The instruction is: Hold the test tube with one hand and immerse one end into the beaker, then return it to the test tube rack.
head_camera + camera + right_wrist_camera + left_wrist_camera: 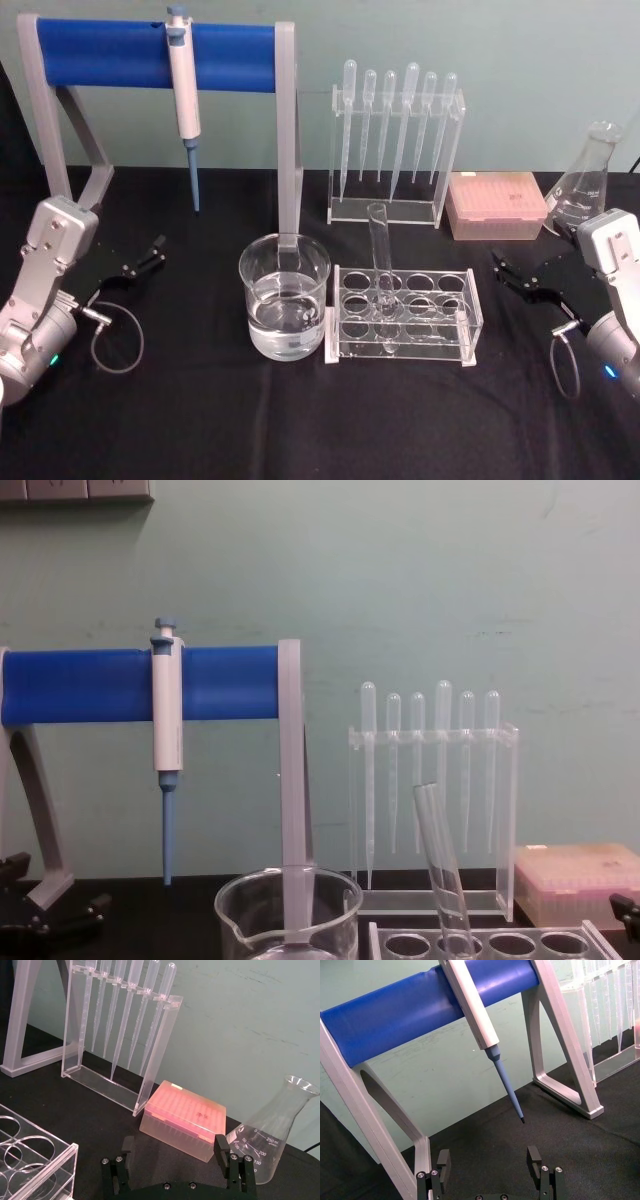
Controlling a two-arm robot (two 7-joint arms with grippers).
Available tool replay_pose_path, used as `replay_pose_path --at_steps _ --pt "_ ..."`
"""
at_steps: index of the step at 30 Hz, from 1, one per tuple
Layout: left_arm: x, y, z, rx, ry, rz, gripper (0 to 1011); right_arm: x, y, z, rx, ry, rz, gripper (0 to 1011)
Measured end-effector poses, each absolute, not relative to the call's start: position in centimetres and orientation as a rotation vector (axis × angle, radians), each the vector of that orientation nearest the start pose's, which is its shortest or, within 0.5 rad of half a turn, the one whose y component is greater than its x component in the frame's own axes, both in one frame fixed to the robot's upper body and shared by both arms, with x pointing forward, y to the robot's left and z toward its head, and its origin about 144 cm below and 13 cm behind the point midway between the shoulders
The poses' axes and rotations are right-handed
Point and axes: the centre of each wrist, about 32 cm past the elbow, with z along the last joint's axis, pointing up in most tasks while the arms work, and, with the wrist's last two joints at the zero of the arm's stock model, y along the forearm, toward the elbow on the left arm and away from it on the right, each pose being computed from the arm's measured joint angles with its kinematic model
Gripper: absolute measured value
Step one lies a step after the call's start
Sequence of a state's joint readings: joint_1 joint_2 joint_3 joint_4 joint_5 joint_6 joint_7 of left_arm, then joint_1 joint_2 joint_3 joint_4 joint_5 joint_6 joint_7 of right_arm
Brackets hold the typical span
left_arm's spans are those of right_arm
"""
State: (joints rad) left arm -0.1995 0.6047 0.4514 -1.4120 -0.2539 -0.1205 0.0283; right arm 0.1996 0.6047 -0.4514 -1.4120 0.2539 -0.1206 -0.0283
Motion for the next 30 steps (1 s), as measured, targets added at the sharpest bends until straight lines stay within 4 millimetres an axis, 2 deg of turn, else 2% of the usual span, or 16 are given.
replay_pose_path --at_steps 30 --pt "48.86 30.97 113.98 0.304 -0.285 1.248 1000 48.86 -30.97 113.98 -0.304 -0.285 -1.248 1002"
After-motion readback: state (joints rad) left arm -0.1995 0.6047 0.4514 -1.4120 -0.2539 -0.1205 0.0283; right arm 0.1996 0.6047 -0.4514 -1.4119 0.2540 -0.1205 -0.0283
